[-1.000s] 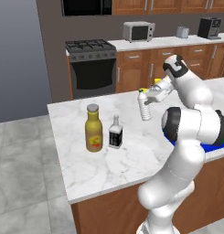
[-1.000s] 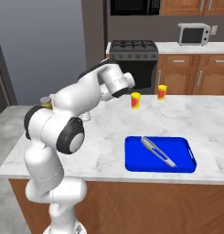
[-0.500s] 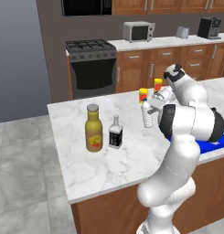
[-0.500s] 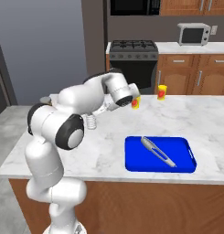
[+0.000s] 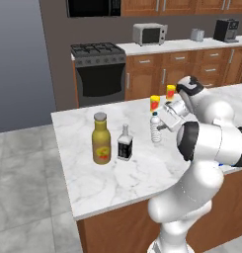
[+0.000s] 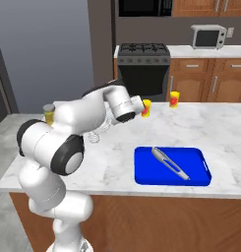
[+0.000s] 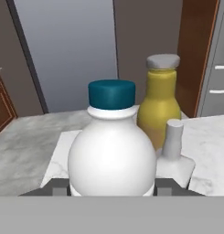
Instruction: Place the drinks on the dining counter in a tight cluster.
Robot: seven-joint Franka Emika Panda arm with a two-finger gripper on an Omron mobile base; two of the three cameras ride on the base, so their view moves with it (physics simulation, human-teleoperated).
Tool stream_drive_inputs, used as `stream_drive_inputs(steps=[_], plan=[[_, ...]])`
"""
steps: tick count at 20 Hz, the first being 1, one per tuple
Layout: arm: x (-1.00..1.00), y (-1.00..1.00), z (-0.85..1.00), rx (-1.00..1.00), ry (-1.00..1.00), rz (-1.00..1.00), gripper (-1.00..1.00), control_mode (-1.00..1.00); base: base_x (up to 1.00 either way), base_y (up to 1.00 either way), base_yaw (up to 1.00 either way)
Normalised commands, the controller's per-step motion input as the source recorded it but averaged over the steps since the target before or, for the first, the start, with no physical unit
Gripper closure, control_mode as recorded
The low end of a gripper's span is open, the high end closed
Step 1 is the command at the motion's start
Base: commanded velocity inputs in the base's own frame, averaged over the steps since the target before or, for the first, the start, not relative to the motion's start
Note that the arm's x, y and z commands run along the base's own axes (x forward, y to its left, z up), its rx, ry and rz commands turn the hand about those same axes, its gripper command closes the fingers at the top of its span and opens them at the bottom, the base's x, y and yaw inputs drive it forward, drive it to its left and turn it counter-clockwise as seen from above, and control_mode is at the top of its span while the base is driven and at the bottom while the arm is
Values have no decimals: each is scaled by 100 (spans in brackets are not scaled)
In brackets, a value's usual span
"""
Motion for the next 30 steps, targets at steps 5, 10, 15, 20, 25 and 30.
stream_drive_inputs(steps=[5,10,15,20,25,30], plan=[[0,23,-24,2,-10,0,100,-100,0,0,0],[0,0,-27,18,-8,0,100,-100,0,0,0],[0,0,-13,16,-4,0,100,-100,0,0,0],[0,0,0,5,0,0,100,-100,0,0,0],[0,-1,-2,-2,1,0,100,-100,0,0,0],[0,0,-14,-10,0,0,100,-100,0,0,0]])
